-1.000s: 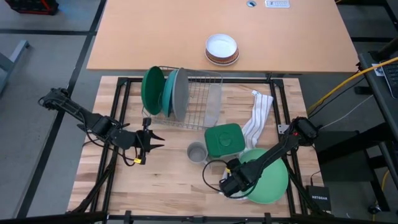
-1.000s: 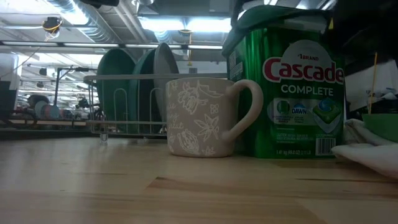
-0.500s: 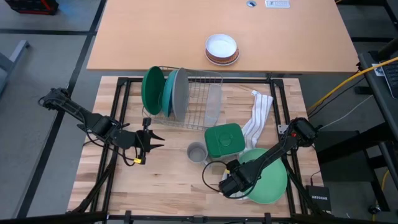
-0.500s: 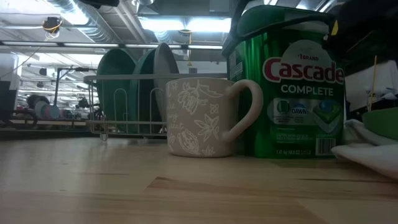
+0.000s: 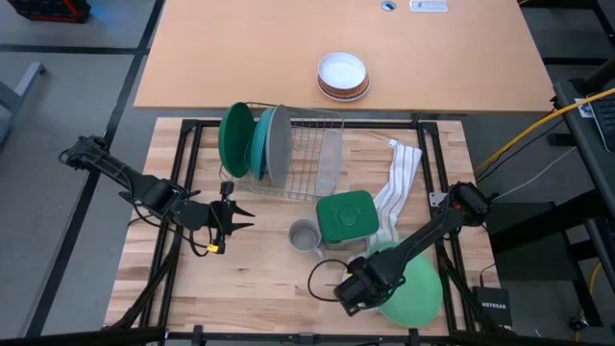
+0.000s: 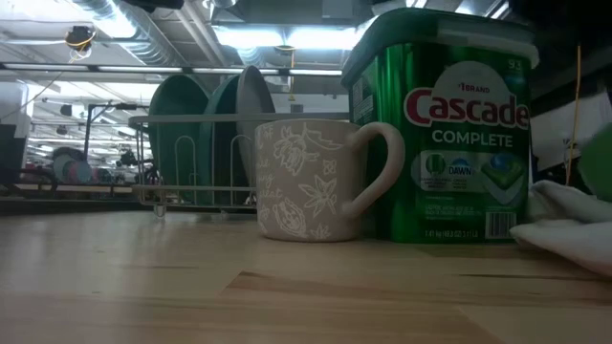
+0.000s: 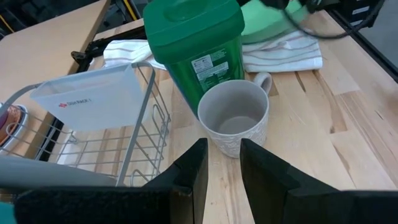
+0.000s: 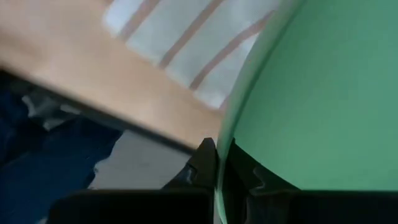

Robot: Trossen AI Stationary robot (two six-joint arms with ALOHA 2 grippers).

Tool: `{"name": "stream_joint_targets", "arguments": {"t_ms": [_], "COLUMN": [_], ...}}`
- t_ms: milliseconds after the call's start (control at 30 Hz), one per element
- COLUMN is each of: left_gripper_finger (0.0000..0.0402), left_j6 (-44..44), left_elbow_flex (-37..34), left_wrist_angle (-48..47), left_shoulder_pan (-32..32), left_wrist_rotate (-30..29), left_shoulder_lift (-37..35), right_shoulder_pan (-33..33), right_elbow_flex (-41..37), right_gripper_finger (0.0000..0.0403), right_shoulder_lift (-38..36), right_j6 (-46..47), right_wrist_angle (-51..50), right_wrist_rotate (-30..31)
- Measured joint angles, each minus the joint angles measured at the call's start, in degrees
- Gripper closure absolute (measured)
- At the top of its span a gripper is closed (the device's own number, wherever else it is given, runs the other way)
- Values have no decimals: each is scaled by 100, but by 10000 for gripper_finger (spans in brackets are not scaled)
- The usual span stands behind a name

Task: Sort dishes
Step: Put the light green plate in the dish rack

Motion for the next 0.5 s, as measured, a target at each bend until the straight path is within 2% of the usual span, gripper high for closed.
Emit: {"name": "stream_joint_targets", "arguments": {"t_ms": [333,500], "left_gripper_finger": [318,318], "left_j6": [-73,-226], "left_elbow_flex": [0,0], "left_wrist_angle": [11,8], "left_shoulder_pan": [2,1], "left_wrist_rotate": [-1,-2], "left_shoulder_lift": [0,0], "right_shoulder_pan": [0,0], "right_elbow_flex": [2004,2896], "right_gripper_finger": [395,395], "right_shoulder_lift": [4,4], "right_j6": [-136,63], "right_wrist_angle": [-1822,-2214], "right_wrist_rotate": [223,269]}}
